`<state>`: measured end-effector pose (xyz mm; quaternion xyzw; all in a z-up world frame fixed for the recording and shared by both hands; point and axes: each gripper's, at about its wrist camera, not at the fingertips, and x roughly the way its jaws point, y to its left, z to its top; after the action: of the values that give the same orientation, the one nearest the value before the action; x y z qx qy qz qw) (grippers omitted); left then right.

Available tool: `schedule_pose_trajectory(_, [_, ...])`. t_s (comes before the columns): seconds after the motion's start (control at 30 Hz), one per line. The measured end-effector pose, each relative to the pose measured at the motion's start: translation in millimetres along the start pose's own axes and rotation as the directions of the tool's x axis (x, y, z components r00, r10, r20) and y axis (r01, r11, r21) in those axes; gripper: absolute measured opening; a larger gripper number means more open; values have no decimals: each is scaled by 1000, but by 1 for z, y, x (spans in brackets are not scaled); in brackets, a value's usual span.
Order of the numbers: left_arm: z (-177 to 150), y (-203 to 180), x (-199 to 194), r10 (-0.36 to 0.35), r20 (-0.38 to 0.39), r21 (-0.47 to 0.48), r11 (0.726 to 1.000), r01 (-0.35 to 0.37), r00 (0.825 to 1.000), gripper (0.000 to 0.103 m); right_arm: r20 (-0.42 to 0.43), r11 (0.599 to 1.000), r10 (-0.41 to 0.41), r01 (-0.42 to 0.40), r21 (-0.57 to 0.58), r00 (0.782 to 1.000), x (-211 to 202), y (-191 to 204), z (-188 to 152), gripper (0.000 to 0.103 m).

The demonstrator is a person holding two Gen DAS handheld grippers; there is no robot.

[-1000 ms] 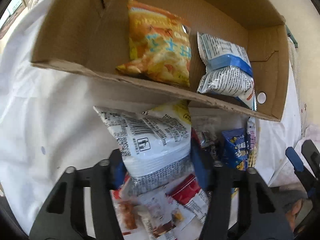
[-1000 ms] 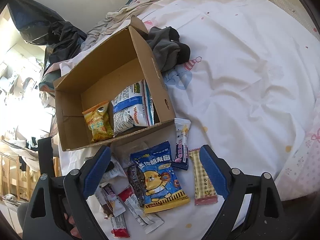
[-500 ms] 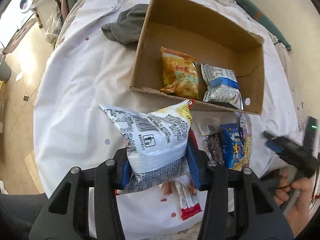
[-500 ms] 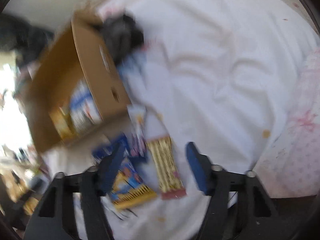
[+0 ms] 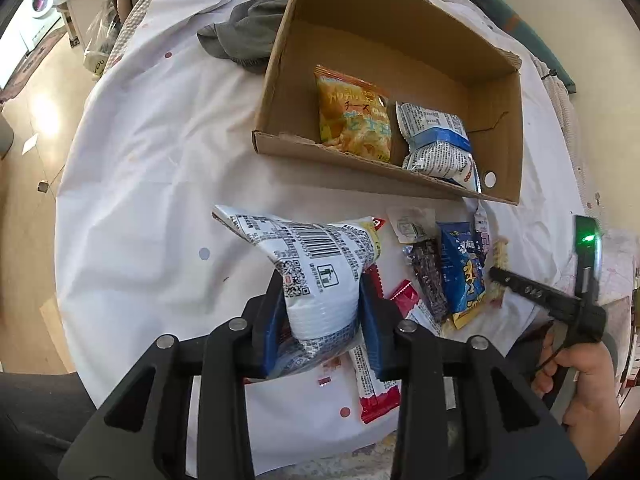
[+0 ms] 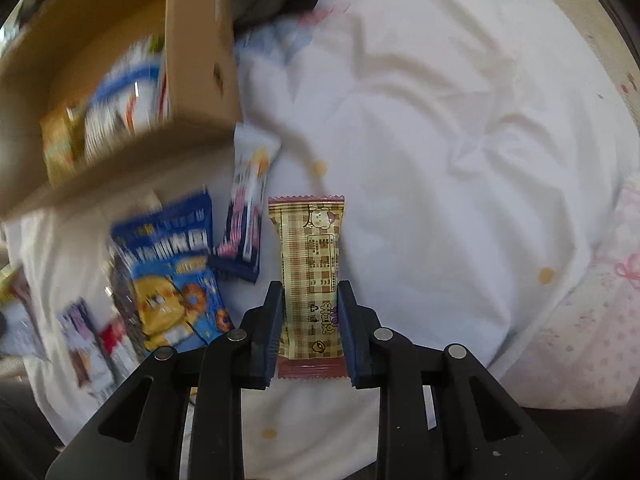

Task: Organize snacks
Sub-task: 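Grasp the white-red bag with left tool while right tool grasps a wafer bar, then lower the white-red bag into the box with left tool while right tool lowers wafer bar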

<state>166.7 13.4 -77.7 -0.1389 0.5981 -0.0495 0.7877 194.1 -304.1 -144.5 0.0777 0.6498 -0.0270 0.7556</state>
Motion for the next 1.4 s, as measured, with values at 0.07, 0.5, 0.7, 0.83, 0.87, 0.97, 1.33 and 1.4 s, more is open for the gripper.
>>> schedule_pose_trajectory(0.07, [-1, -1, 0, 4, 2, 2, 1000, -4, 1000, 30, 70, 998, 34, -37, 51, 997, -15, -9, 1, 27])
schedule_pose_trajectory(0.5, [-15, 3, -30, 34, 142, 23, 999, -37, 989, 30, 502, 891, 359, -449, 66, 787, -104, -23, 6, 27])
schedule_pose_trajectory(0.7, [-13, 17, -59, 62, 238, -21, 998, -58, 969, 29, 492, 861, 445, -508, -6, 748, -111, 0, 5, 27])
schedule_pose_trajectory(0.83, [-7, 20, -80, 94, 310, -28, 996, -90, 946, 29, 488, 848, 482, -528, -49, 728, -114, 10, 7, 27])
schedule_pose_trajectory(0.87, [-6, 20, -83, 92, 321, -28, 996, -88, 943, 29, 486, 843, 492, -534, -59, 722, -116, 12, 6, 27])
schedule_pose_trajectory(0.97, [0, 16, -91, 90, 343, -21, 996, -89, 935, 29, 489, 831, 511, -552, -70, 707, -120, 13, 6, 27])
schedule_pose_trajectory(1.33, [36, -20, -90, 57, 356, 61, 995, -84, 933, 29, 511, 809, 527, -584, -57, 679, -128, 4, 19, 27])
schedule_pose_trajectory(1.4, [43, -28, -88, 51, 362, 84, 993, -87, 931, 29, 518, 815, 515, -577, -50, 683, -128, 4, 25, 27])
